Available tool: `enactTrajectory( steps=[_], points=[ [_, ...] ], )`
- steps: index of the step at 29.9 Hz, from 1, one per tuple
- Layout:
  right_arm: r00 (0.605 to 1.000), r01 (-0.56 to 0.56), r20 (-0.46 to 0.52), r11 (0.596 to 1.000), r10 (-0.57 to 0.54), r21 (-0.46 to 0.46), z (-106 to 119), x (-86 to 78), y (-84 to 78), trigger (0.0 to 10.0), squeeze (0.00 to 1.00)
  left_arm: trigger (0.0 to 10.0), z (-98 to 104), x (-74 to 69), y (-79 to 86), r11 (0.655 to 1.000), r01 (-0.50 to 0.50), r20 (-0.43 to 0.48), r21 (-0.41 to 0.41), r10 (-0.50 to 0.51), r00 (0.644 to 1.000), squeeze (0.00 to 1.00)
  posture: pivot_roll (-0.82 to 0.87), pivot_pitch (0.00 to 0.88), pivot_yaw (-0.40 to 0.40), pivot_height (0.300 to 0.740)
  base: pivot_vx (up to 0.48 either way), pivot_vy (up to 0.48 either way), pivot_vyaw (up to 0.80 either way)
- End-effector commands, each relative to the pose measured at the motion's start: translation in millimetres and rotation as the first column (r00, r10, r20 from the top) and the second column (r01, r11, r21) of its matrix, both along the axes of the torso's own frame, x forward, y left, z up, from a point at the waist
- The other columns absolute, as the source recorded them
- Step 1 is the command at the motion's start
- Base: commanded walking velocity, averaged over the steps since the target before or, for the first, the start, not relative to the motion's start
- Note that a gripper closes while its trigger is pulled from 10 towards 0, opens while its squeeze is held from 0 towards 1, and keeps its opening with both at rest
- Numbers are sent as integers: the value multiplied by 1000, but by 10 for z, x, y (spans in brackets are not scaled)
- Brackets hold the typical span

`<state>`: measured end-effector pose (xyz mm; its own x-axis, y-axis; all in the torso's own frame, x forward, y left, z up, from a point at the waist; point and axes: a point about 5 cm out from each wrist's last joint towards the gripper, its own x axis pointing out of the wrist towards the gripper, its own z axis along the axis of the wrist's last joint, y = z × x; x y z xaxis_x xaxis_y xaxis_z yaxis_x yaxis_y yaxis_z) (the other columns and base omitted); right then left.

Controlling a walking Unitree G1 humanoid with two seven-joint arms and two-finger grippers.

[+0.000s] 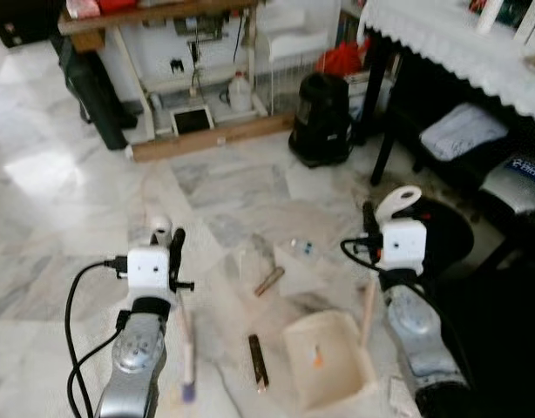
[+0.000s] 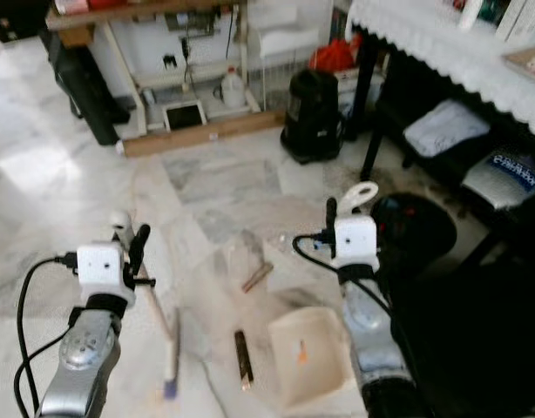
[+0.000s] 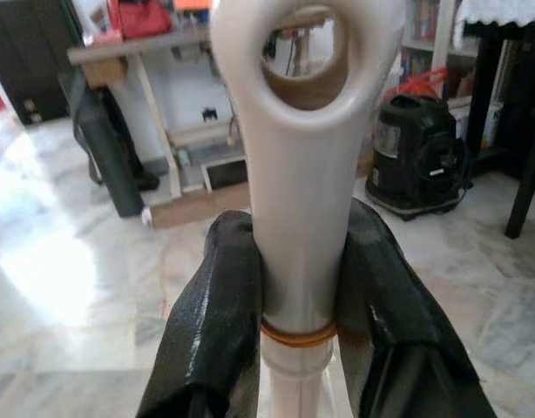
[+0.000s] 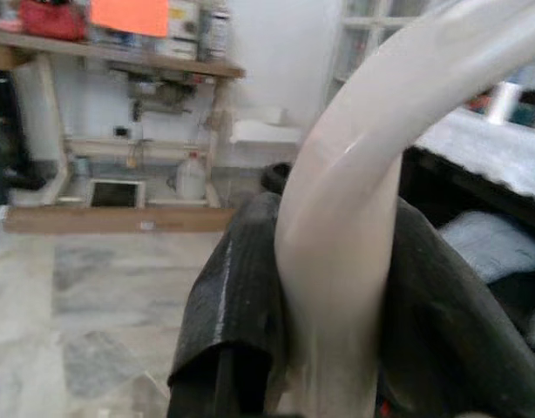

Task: Sweep floor

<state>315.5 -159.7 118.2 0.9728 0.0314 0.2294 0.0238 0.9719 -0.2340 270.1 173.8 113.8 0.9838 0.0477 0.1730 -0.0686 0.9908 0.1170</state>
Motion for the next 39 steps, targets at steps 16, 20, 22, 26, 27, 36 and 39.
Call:
enactTrajectory(
  steps=[16, 20, 22, 26, 27, 36, 39],
  points=[
    [1000, -8, 28, 1000, 7, 30, 52, -7, 44, 10000, 0, 10000, 94, 17, -22, 999, 26, 43, 21, -27, 999, 0, 90, 132, 51, 740, 124, 0, 0],
    [1000, -4, 21, 999, 4, 32, 32, 3, 35, 10000, 0, 10000, 104, 42, -37, 999, 40, 35, 19, -41, 999, 0, 94, 134, 52, 740, 0, 0, 0],
    [1000, -4, 20, 999, 3, 32, 29, 4, 33, 10000, 0, 10000, 105, 45, -38, 999, 41, 34, 18, -42, 999, 0, 94, 134, 52, 740, 0, 0, 0],
    [1000, 0, 11, 1000, 0, 31, 4, 20, 33, 10000, 0, 10000, 105, 63, -50, 998, 56, 28, 17, -56, 998, 0, 99, 136, 58, 740, 0, 0, 0],
    [1000, 1, 10, 1000, -1, 30, -1, 25, 32, 10000, 0, 10000, 105, 65, -52, 998, 58, 28, 17, -58, 998, 0, 99, 136, 58, 740, 0, 0, 0],
    [1000, 19, -16, 999, -18, 31, -68, 105, 38, 10000, 0, 10000, 100, 71, -66, 996, 90, 12, 20, -91, 996, 0, 115, 134, 72, 740, 0, 0, 0],
    [999, 23, -39, 999, -22, 32, -137, 119, 64, 10000, 0, 10000, 92, 61, -63, 995, 99, -1, 5, -99, 995, 0, 124, 130, 77, 740, 0, 0, 0]
  ],
)
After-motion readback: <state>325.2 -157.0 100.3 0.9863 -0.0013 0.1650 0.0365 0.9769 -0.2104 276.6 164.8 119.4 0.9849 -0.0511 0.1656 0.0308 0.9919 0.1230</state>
